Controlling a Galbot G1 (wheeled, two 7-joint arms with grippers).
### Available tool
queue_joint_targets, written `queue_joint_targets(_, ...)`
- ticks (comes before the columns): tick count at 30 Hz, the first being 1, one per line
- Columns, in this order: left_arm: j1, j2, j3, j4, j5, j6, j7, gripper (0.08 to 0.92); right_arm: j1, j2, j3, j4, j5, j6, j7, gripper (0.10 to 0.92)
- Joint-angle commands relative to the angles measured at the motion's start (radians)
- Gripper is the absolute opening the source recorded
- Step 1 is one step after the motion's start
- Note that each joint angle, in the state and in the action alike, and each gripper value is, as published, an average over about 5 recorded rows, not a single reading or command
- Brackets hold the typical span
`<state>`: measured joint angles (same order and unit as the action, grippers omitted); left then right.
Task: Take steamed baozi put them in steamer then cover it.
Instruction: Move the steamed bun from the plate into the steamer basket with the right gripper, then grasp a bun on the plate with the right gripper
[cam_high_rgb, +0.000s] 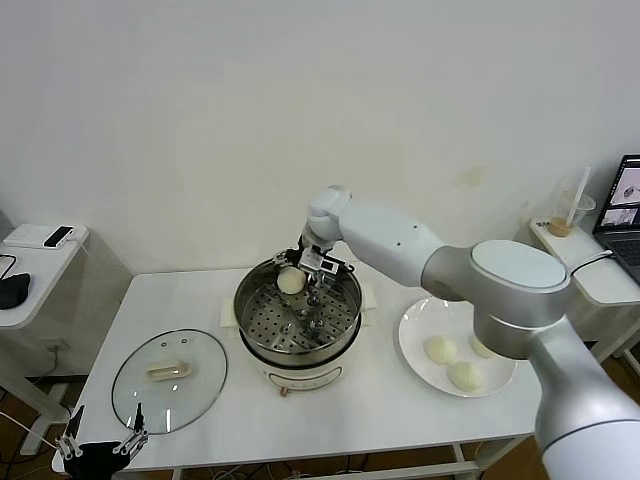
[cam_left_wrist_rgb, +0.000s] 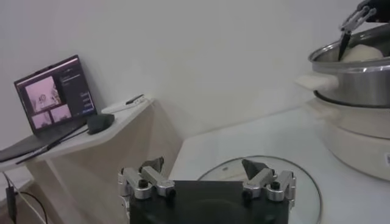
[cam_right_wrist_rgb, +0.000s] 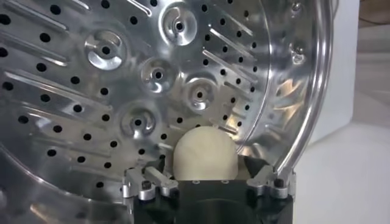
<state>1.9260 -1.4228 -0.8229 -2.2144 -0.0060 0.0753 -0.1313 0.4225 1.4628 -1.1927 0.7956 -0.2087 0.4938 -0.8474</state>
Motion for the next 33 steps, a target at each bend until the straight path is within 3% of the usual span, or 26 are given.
queue_joint_targets(1, -0.001, 0.002, -0.001, -0.006, -0.004, 0.003, 0.002, 0.823, 0.151, -0.187, -0.024, 0.309, 0.344, -0.334, -0.152, 0.823)
queue_joint_targets(13, -0.03, 0.048, -0.039, -0.04, -0.157, 0.067, 0.028, 0.823, 0.21, -0.604, -0.001, 0.663, 0.468, -0.74, -0.182, 0.823)
queue_joint_targets(23, -0.046, 0.074, -0.057, -0.052, -0.202, 0.077, 0.029, 0.823, 0.128, -0.887, -0.014, 0.8, 0.389, -0.787, -0.164, 0.823)
queue_joint_targets(33, -0.056, 0.083, -0.054, -0.065, -0.186, 0.079, 0.032, 0.823, -0.125, -0.937, 0.093, 0.78, 0.283, -0.813, -0.134, 0.823)
